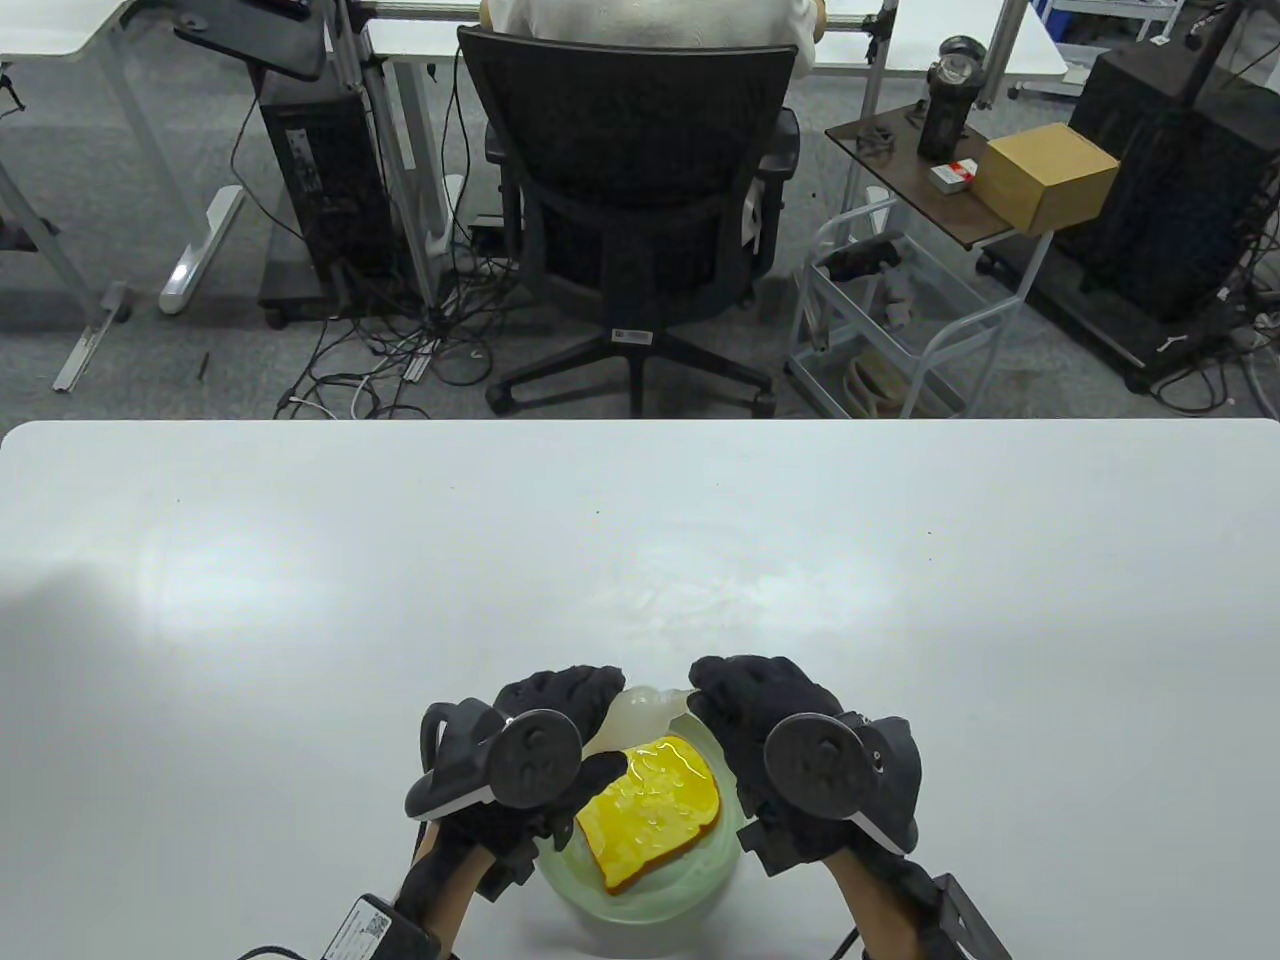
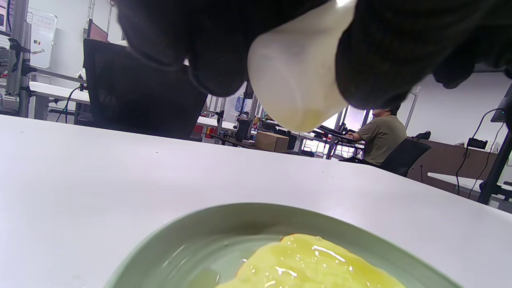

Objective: Squeeze honey bottle to draw zigzag on toast

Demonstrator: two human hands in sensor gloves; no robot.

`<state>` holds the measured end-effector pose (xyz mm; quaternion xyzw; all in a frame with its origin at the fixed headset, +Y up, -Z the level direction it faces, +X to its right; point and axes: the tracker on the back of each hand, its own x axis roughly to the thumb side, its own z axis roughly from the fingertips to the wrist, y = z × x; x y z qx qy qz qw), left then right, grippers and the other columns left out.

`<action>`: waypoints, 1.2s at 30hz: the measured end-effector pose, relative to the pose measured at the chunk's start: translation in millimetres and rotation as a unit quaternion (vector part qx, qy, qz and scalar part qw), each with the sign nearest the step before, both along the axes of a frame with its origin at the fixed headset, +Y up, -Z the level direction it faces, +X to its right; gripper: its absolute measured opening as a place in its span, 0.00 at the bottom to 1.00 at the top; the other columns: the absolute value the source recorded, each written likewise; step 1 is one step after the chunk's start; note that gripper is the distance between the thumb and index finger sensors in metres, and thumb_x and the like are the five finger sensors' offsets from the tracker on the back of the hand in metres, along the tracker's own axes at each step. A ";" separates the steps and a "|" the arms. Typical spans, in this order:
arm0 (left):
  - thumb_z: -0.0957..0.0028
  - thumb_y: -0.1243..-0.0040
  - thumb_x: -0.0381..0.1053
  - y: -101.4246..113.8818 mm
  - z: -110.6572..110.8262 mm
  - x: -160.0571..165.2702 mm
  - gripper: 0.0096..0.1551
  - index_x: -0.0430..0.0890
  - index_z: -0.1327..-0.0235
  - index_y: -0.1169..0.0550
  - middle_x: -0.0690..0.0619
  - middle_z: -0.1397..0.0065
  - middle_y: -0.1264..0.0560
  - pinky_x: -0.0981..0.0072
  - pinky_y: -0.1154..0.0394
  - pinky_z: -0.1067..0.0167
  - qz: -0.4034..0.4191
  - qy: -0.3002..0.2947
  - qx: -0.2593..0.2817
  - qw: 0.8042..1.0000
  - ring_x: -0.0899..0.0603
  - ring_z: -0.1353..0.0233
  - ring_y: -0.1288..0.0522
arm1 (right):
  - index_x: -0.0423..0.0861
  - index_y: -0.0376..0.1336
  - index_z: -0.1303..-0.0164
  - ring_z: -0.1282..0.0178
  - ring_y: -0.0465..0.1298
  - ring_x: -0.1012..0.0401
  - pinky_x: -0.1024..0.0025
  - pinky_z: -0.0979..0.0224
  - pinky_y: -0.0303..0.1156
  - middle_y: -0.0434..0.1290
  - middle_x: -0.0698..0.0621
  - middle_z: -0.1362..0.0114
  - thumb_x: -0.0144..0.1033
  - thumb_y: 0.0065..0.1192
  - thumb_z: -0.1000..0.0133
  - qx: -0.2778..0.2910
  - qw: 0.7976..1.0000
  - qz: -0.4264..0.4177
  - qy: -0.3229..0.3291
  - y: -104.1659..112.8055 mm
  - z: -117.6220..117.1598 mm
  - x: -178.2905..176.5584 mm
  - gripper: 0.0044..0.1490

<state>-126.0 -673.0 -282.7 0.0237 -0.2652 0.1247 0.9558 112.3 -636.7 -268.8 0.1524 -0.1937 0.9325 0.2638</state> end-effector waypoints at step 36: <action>0.58 0.25 0.65 1.2 1.5 0.2 0.47 0.48 0.26 0.28 0.48 0.28 0.26 0.40 0.26 0.30 -0.005 0.000 0.017 1.000 0.41 0.31 0.22 | 0.51 0.78 0.48 0.47 0.83 0.50 0.64 0.52 0.82 0.85 0.48 0.45 0.41 0.70 0.53 -0.017 0.998 -0.052 0.018 -0.3 -0.5 2.0 0.24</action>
